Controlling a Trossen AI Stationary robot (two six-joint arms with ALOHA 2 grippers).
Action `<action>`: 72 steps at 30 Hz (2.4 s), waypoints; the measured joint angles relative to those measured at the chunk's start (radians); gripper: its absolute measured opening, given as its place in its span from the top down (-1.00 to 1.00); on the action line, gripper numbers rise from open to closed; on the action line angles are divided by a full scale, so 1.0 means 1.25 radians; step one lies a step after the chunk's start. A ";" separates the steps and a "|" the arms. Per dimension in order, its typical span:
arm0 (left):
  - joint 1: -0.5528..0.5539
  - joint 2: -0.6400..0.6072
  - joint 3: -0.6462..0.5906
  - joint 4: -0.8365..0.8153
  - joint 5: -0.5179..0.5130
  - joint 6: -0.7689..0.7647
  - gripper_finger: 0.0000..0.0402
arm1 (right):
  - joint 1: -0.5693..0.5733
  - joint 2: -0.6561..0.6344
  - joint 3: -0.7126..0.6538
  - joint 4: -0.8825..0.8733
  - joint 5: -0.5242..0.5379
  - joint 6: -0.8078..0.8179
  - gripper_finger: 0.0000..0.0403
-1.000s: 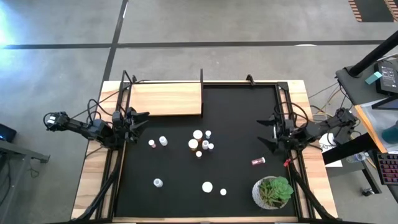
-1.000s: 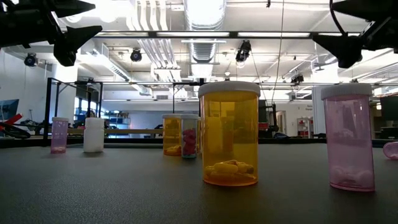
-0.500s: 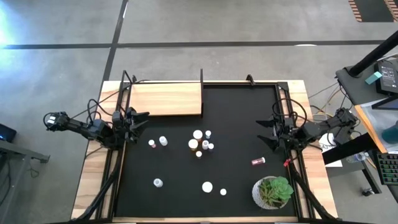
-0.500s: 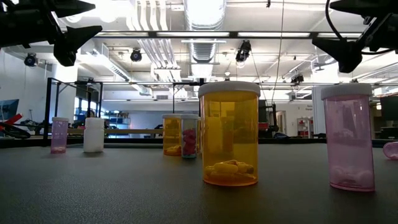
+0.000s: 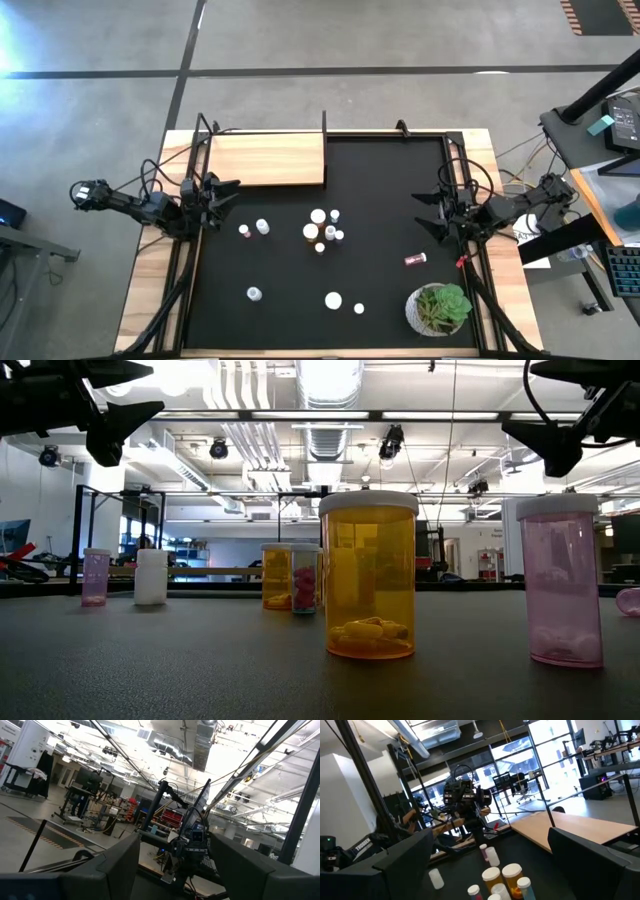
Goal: Pick and place medicine bottles onto shelf by color
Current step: Put the top left white pill bottle on the shelf
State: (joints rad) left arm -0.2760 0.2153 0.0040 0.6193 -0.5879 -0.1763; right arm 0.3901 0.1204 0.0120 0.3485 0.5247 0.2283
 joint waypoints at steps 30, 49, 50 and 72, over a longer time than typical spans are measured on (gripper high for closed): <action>0.001 0.152 0.136 -0.140 -0.089 0.041 -0.14 | 0.000 0.000 0.000 0.000 0.000 0.000 -0.91; 0.064 0.434 0.552 -1.001 -0.155 -0.624 -0.14 | 0.000 0.000 -0.001 0.000 0.000 0.000 -0.91; 0.080 0.449 0.570 -1.033 -0.139 -0.658 -0.14 | 0.000 0.000 -0.001 0.000 0.000 0.000 -0.91; 0.540 0.782 0.749 -1.243 0.470 -0.901 -0.14 | 0.000 0.002 -0.001 0.000 0.000 0.000 -0.91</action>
State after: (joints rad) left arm 0.3984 1.1930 0.9400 -0.9349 -0.0006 -1.3028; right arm 0.3897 0.1223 0.0113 0.3485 0.5247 0.2283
